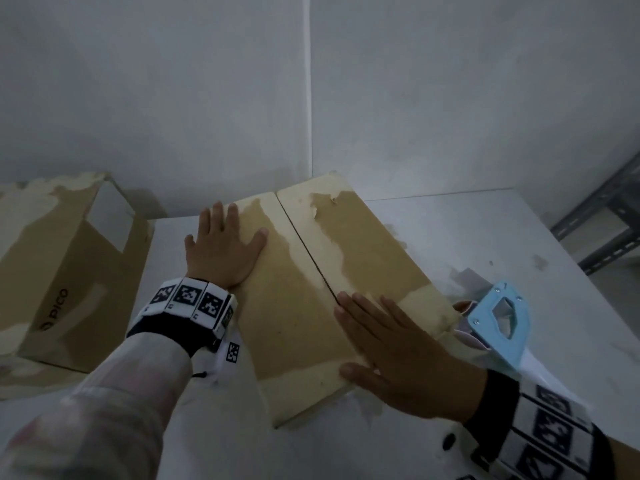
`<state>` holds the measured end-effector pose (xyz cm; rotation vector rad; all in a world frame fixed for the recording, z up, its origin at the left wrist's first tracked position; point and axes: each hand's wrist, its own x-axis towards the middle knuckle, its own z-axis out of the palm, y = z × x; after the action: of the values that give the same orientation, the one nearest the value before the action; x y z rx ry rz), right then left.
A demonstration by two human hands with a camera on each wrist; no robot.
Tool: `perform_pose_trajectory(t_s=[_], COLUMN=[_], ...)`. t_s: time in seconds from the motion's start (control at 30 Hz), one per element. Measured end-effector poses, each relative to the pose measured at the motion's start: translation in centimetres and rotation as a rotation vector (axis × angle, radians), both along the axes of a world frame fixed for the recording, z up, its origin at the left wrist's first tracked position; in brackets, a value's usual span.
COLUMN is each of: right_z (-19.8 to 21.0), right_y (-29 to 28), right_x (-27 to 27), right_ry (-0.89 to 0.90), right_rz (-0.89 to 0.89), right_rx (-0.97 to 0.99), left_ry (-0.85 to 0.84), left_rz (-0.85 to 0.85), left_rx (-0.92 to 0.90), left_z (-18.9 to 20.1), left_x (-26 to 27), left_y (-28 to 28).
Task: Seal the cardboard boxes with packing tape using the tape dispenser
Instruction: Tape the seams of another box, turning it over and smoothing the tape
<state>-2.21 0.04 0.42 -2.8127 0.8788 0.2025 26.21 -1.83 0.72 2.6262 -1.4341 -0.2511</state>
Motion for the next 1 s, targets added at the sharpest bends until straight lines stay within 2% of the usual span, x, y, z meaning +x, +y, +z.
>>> perform_pose_trajectory(t_s=[0.2, 0.37, 0.5, 0.63, 0.7, 0.83, 1.0], right_z=[-0.1, -1.5, -2.1, -2.4, -2.6, -2.3, -1.9], right_y=[2.2, 2.5, 2.9, 2.3, 1.8, 1.8, 3.0], right_x=[-3.1, -3.0, -2.3, -1.5, -0.9, -0.8, -2.4], right_ry=[-0.059, -0.142, -0.255, -0.286, -0.298, -0.297, -0.263], right_rz=[0.024, -0.023, -0.091, -0.153, -0.191, -0.195, -0.091], right_rx=[-0.065, -0.110, -0.187, -0.253, -0.260, -0.215, -0.138], left_ry=[-0.006, 0.100, 0.074, 0.229, 0.204, 0.227, 0.157], left_rz=[0.010, 0.034, -0.063, -0.039, -0.092, -0.117, -0.202], left_rx=[0.006, -0.034, 0.057, 0.073, 0.041, -0.188, -0.041], left_z=[0.3, 0.1, -0.7, -0.9, -1.3, -1.5, -2.3], left_x=[-0.2, -1.0, -3.5, -7.1, -9.2, -10.9, -9.2], left_y=[0.0, 0.6, 2.9, 6.2, 7.6, 8.5, 7.9])
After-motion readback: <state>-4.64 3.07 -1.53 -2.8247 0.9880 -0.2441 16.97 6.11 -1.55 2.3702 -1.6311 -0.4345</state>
